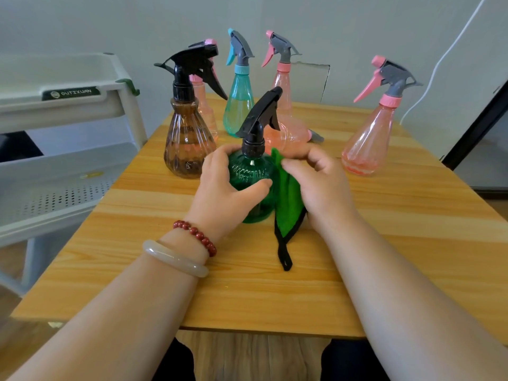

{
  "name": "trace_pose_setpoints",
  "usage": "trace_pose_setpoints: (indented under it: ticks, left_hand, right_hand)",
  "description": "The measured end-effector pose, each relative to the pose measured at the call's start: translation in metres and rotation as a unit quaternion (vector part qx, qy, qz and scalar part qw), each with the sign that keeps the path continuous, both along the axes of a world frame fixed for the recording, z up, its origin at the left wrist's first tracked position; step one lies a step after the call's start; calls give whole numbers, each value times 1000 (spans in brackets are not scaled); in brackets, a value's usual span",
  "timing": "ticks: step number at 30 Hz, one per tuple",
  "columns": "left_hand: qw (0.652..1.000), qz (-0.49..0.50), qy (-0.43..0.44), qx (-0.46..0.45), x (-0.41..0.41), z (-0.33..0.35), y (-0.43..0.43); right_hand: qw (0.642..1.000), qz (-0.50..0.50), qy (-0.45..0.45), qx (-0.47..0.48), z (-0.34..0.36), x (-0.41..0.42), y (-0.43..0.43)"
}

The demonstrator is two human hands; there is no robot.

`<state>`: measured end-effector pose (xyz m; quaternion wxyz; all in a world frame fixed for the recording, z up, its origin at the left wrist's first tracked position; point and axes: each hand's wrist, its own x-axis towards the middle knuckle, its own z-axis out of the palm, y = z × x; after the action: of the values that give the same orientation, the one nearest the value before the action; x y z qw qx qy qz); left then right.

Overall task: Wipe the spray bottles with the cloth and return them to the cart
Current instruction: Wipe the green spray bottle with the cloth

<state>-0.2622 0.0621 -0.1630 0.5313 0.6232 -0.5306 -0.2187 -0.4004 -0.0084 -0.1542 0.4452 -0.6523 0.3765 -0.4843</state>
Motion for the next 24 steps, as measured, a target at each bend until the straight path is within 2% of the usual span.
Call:
trace_pose_setpoints:
  ticks: [1,4,7,8,10,12,14,17,19,22,23,24]
  left_hand:
    - [1000,11,-15,3,0,-1,-1]
    - [998,39,-49,9,0,-2,0]
    - [998,39,-53,23,1,0,0]
    - [997,43,-57,21,1,-1,0]
    - [997,59,-55,8,3,1,1]
    - [998,65,0,-9,3,3,2]
    - [994,49,100,-20,2,7,4]
    - [975,4,221,-30,1,8,3]
    - [966,-15,254,-37,-1,10,2]
    - [971,-6,233,-53,-1,12,3]
    - [971,-4,234,-51,-1,12,4]
    - [969,-3,243,-44,-2,13,5]
  right_hand:
    - [999,9,-26,-20,1,1,2]
    - [999,4,8,-34,-3,4,1]
    - [986,-14,165,13,-6,2,-2]
    - [983,-17,180,23,-8,2,-3]
    - [995,-10,100,25,-4,2,-1]
    - [999,8,4,-32,1,1,5]
    - [991,42,8,-126,2,1,8]
    - [988,91,24,-120,-1,6,12]
    - [983,71,44,-164,0,7,18]
    - [926,55,98,-360,-3,9,28]
    - [917,50,104,-381,-5,11,27]
    - [927,39,98,-361,-6,13,25]
